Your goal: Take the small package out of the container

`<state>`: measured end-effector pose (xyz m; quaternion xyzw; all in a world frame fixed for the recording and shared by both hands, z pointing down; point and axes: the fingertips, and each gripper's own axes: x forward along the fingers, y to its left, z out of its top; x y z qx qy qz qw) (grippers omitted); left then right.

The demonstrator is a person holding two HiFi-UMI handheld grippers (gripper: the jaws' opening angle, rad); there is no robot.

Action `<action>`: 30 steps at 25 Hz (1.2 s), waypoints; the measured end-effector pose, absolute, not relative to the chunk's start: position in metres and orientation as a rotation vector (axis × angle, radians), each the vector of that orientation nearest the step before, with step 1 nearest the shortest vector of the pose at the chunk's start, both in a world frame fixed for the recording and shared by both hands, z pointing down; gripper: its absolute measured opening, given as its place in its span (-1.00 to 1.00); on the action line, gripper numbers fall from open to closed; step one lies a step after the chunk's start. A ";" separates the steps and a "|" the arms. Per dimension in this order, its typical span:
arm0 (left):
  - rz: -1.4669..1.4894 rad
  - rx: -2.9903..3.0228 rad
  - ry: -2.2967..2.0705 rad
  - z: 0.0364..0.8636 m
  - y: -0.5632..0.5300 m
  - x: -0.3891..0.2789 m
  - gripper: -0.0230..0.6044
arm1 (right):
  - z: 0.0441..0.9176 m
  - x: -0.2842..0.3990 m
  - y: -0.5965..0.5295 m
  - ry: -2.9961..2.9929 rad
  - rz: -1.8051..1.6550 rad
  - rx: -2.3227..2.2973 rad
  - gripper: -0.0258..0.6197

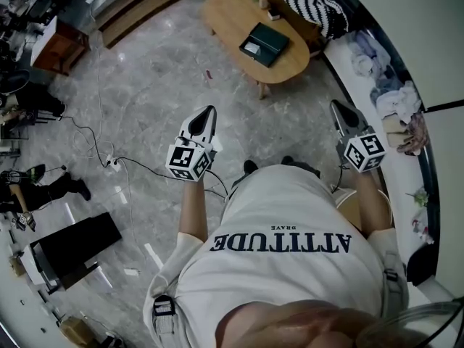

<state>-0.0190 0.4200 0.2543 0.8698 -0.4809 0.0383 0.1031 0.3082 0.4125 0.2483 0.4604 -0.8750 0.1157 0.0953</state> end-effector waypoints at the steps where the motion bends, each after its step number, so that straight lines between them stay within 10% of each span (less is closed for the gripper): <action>1: 0.112 2.568 -1.416 0.254 0.420 -0.021 -0.85 | 0.249 0.306 0.413 -2.593 0.345 1.364 -0.85; 30: 0.105 2.570 -1.375 0.270 0.430 -0.101 -0.85 | 0.263 0.227 0.423 -2.557 0.345 1.361 -0.85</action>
